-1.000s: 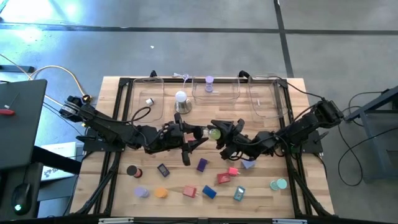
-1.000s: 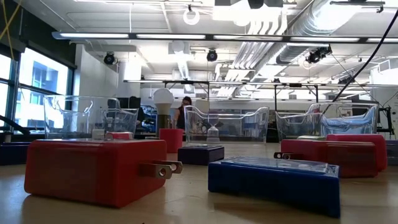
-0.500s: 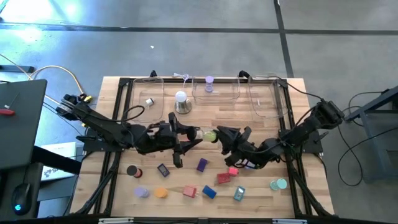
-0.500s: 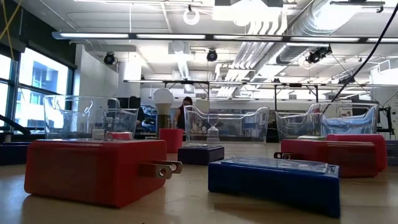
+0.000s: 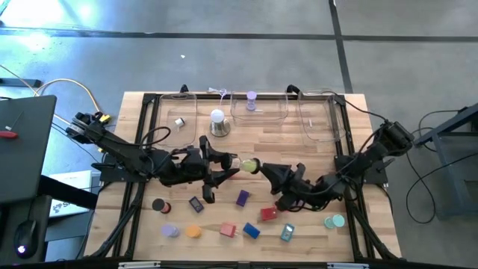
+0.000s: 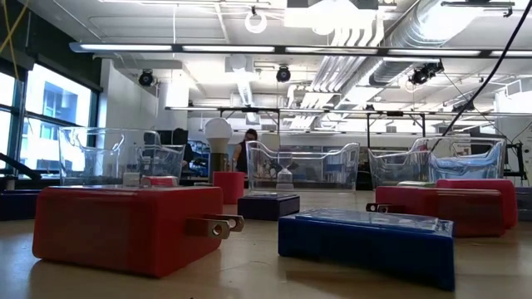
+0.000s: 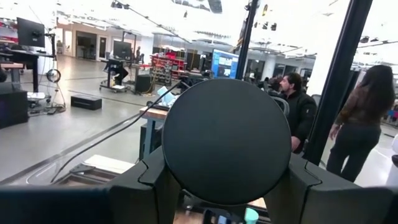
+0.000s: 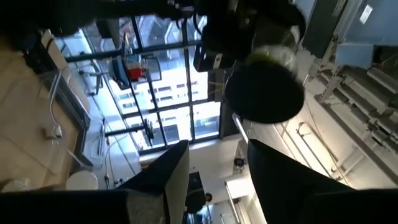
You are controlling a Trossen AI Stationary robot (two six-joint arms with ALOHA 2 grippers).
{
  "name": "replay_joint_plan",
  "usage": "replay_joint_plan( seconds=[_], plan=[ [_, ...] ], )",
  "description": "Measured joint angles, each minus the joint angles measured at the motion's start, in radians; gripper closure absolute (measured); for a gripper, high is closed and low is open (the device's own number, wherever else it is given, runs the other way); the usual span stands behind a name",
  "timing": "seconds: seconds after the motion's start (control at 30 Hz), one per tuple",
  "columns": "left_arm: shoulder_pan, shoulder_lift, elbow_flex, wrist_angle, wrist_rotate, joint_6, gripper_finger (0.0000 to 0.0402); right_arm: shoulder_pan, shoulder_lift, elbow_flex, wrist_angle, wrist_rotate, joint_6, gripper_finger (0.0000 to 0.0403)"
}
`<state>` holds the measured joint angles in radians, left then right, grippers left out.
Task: Pick & Place Office items
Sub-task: Put the green hourglass into the middle transparent bin
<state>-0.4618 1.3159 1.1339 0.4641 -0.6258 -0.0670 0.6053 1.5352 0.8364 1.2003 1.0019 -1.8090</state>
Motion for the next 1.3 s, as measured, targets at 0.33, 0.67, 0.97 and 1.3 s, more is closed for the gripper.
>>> replay_joint_plan(
  seconds=[0.33, 0.67, 0.97, 1.3],
  plan=[
    [0.0, 0.0, 0.0, 0.0, 0.0, -0.009, 0.0232, 0.05, 0.0, 0.0, 0.0, 0.0, -0.001, 0.0133],
    [0.0, 0.0, 0.0, 0.0, 0.0, -0.025, 0.0232, 0.039, 0.0, 0.0, -0.006, -0.066, 0.027, 0.002],
    [0.002, 0.0, 0.0, 0.0, 0.022, -0.046, 0.0232, 0.019, 0.0, 0.001, 0.056, -0.267, -0.109, 0.0043],
    [0.002, 0.0, 0.0, 0.0, 0.023, -0.061, 0.0232, -0.085, 0.0, 0.001, 0.06, -0.399, -0.133, 0.0068]
  ],
)
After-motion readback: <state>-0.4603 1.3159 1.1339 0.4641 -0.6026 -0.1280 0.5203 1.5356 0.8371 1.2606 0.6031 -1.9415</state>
